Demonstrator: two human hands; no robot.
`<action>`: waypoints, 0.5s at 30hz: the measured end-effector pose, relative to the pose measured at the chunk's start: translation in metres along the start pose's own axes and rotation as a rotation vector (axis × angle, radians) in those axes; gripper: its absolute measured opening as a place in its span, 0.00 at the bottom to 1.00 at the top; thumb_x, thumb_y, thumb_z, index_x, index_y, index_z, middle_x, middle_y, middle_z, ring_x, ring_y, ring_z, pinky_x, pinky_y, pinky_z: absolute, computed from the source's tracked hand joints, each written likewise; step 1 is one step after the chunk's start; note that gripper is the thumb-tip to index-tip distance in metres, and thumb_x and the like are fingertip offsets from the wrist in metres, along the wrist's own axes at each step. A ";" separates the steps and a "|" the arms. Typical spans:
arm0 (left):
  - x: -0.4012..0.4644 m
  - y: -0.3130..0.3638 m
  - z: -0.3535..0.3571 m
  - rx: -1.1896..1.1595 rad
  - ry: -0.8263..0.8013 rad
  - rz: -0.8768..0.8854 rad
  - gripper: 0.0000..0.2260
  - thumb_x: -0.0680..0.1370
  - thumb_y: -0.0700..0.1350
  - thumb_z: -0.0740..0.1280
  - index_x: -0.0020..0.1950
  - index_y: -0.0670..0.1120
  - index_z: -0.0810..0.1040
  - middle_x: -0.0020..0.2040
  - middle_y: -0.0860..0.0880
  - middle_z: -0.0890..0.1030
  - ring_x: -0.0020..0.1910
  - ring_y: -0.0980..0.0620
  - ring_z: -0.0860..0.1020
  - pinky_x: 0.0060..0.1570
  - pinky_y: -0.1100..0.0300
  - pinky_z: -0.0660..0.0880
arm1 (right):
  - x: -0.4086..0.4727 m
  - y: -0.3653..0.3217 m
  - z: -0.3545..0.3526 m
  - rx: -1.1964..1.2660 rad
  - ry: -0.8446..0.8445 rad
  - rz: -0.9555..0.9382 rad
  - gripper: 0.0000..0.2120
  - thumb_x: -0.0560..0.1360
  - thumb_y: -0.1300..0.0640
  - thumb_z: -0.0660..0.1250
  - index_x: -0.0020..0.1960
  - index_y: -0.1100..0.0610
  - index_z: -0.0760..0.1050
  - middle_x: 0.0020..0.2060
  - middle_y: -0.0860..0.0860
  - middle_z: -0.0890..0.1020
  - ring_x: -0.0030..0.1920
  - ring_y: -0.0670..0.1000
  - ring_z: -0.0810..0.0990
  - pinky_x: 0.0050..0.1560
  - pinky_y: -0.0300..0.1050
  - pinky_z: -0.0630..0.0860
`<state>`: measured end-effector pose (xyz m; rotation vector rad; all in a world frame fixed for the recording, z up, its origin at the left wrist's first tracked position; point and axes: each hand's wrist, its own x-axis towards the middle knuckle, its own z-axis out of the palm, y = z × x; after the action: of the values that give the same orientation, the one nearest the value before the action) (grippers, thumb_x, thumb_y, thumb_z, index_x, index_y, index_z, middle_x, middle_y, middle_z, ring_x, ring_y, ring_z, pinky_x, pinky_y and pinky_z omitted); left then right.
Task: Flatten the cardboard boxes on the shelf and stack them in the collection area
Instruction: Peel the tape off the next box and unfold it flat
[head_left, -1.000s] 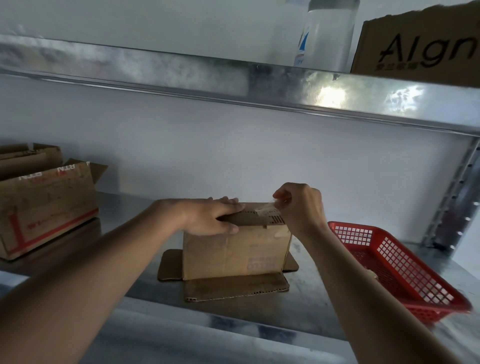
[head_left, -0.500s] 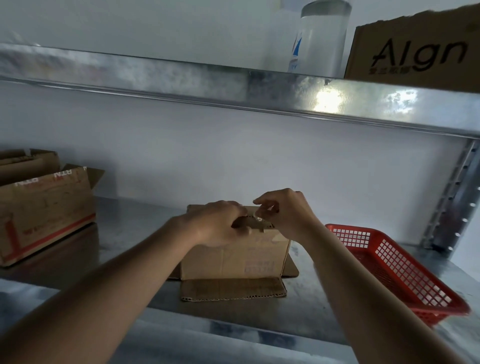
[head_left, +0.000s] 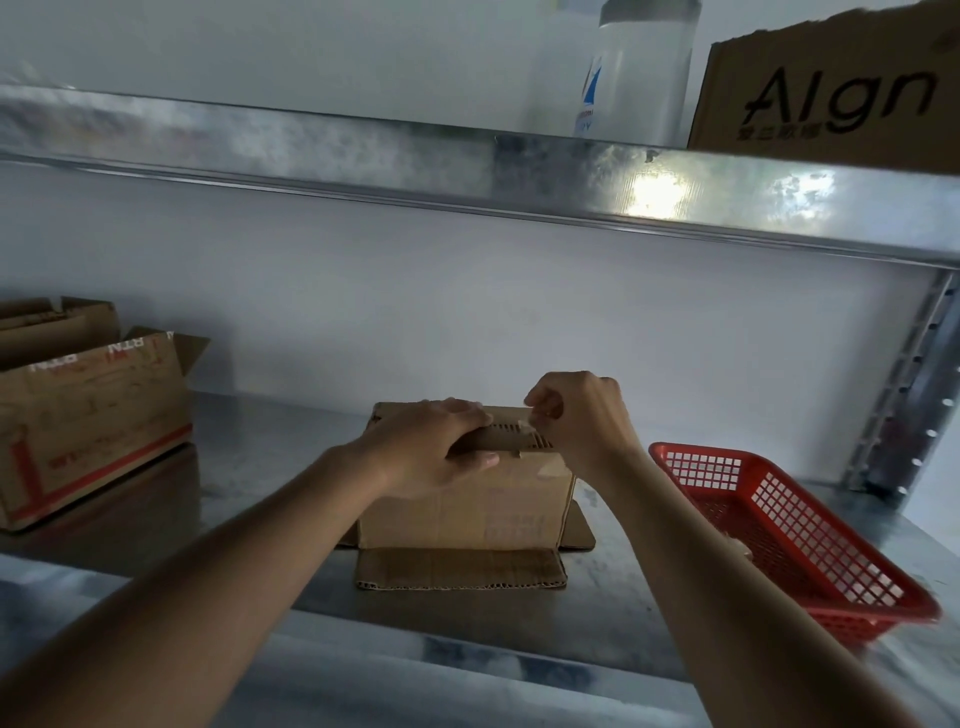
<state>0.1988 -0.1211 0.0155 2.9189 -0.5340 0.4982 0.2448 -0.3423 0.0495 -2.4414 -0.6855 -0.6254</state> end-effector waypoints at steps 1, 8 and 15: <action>0.000 -0.002 0.000 0.001 -0.002 -0.001 0.27 0.80 0.70 0.54 0.75 0.59 0.69 0.69 0.60 0.75 0.61 0.55 0.76 0.45 0.66 0.62 | -0.001 0.003 -0.004 -0.002 0.020 0.005 0.09 0.74 0.67 0.72 0.49 0.54 0.85 0.42 0.48 0.86 0.44 0.48 0.83 0.47 0.45 0.82; 0.004 0.006 -0.007 0.066 -0.077 -0.002 0.25 0.83 0.67 0.53 0.80 0.69 0.57 0.73 0.60 0.67 0.66 0.55 0.71 0.49 0.56 0.63 | -0.006 0.017 -0.016 0.035 0.067 0.045 0.18 0.73 0.65 0.78 0.60 0.56 0.82 0.48 0.52 0.86 0.45 0.51 0.84 0.46 0.43 0.81; 0.015 0.033 -0.006 -0.006 -0.070 -0.041 0.21 0.83 0.61 0.60 0.76 0.58 0.70 0.67 0.54 0.72 0.60 0.48 0.76 0.55 0.52 0.74 | -0.009 0.020 -0.011 0.230 0.005 0.153 0.14 0.74 0.60 0.78 0.60 0.56 0.85 0.50 0.49 0.86 0.49 0.49 0.84 0.44 0.37 0.75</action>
<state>0.1987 -0.1553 0.0289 2.9442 -0.4816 0.3901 0.2461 -0.3670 0.0457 -2.2525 -0.5304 -0.4646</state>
